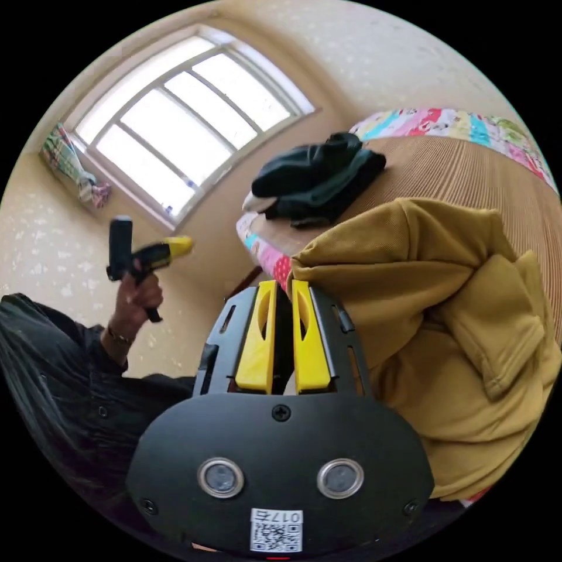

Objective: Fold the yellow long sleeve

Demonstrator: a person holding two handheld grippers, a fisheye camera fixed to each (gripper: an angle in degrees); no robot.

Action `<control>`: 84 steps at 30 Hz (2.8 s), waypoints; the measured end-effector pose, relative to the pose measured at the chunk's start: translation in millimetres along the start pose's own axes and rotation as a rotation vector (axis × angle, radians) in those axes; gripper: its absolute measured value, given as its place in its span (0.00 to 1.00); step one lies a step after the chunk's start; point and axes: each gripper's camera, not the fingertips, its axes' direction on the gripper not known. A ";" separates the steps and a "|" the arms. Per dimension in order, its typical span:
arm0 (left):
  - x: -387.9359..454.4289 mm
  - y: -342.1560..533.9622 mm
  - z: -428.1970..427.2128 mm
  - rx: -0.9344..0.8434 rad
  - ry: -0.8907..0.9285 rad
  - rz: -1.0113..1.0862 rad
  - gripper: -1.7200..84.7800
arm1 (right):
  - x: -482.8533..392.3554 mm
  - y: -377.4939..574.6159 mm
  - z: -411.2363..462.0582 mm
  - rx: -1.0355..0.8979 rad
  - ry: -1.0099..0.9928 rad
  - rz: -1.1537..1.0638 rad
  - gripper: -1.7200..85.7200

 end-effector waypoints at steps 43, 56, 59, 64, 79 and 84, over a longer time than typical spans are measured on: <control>76.4 -214.8 3.6 0.405 1.429 0.422 0.01 | 121.4 234.1 -319.2 0.716 -0.204 0.241 0.05; 11.1 -56.8 196.0 -0.342 0.485 0.017 0.10 | 156.7 80.6 -49.4 -0.029 0.493 0.539 0.02; -5.4 2.4 207.2 -0.409 0.447 -0.033 0.10 | 155.6 90.8 -47.5 0.058 0.463 0.495 0.02; 13.7 41.9 249.1 -0.516 0.190 0.139 0.15 | 163.7 93.7 -52.5 0.104 0.343 0.562 0.02; 11.4 29.7 351.0 -0.572 0.238 0.164 0.04 | 122.2 101.1 -84.9 0.043 0.120 0.371 0.03; 30.7 21.8 300.6 -0.472 0.260 0.257 0.03 | 36.3 119.0 -164.0 0.155 -0.027 0.013 0.08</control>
